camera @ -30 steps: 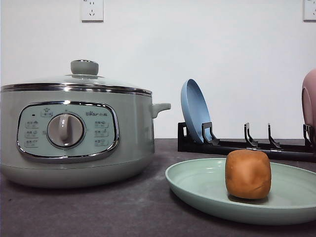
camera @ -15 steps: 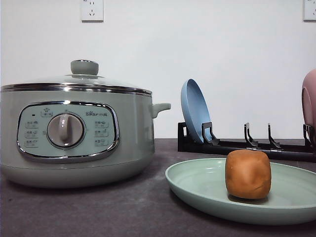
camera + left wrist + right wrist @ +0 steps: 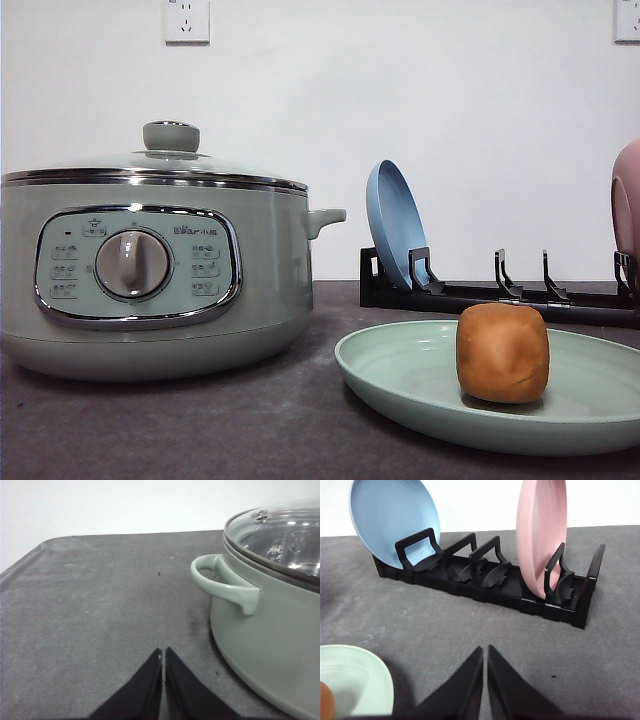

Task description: Transfer potato from steamer to green plate

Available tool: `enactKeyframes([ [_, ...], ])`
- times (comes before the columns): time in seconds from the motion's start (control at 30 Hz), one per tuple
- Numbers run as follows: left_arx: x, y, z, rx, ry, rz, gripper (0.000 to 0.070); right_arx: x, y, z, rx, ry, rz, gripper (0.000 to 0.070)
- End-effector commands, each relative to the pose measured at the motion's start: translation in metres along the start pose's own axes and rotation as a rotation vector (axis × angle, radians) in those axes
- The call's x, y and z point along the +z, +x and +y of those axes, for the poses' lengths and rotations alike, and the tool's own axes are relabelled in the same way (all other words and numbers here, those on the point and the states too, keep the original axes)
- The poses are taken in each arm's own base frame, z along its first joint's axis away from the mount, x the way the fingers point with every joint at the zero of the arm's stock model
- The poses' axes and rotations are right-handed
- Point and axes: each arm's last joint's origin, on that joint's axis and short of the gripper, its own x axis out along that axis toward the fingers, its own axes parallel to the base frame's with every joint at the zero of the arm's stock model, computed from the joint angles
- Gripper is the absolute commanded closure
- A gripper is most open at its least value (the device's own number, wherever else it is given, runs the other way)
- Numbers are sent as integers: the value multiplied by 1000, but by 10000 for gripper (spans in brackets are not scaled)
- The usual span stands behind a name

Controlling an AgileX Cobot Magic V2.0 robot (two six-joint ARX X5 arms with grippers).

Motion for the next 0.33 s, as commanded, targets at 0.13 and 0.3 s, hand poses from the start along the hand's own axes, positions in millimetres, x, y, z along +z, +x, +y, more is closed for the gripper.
enactKeyframes([
  [0.13,-7,2,0,0,-3,26,698,-1,0,0,-1,10,0,699],
  [0.3,-7,2,0,0,-4,25,698,-1,0,0,-1,10,0,699],
])
